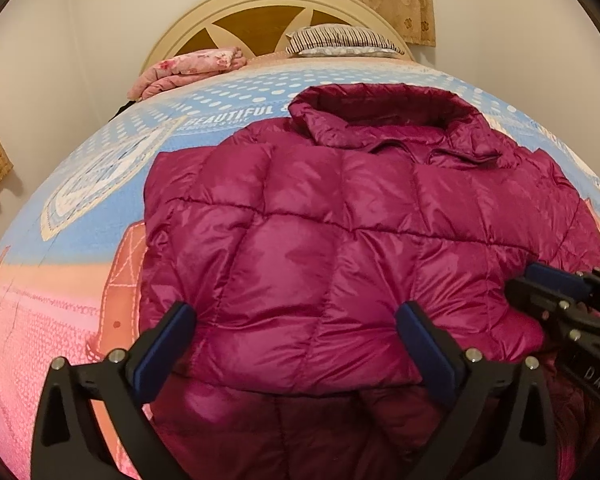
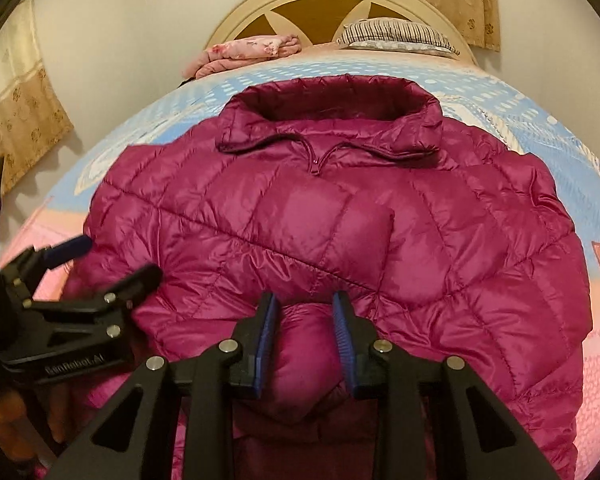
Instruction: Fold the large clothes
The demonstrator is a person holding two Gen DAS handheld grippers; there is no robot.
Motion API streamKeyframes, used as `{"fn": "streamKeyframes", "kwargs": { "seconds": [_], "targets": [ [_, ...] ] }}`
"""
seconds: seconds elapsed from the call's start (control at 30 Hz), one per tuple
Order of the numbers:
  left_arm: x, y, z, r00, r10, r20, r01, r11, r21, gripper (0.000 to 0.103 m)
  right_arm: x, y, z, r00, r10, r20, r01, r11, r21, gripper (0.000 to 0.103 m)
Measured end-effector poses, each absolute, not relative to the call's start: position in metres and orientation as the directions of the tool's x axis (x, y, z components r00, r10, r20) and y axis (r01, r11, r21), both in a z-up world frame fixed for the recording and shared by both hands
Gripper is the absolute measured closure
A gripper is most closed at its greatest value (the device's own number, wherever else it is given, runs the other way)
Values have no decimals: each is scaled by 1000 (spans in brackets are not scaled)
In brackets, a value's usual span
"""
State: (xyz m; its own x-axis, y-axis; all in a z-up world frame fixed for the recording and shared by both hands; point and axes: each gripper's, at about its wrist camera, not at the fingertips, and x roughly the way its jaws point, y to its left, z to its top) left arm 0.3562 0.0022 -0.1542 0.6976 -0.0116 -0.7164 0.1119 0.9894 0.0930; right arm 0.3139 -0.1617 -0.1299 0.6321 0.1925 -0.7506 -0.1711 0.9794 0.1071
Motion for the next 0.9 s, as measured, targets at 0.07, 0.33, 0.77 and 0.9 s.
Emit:
{"fn": "streamKeyframes", "kwargs": {
  "seconds": [0.07, 0.33, 0.77, 0.9],
  "targets": [
    [357, 2, -154, 696, -9, -718, 112, 989, 96, 0, 313, -162, -135, 636, 186, -749, -173, 980, 97, 73],
    [353, -2, -147, 705, 34, -709, 93, 986, 140, 0, 309, -165, -136, 650, 178, -739, -167, 982, 90, 73],
    [392, 21, -103, 751, 85, -654, 10, 990, 139, 0, 305, -169, -137, 661, 181, -729, -153, 983, 106, 73],
    [429, 19, -136, 675, 92, -733, 7, 991, 131, 0, 303, -170, -137, 659, 191, -728, -151, 981, 121, 73]
  ]
}}
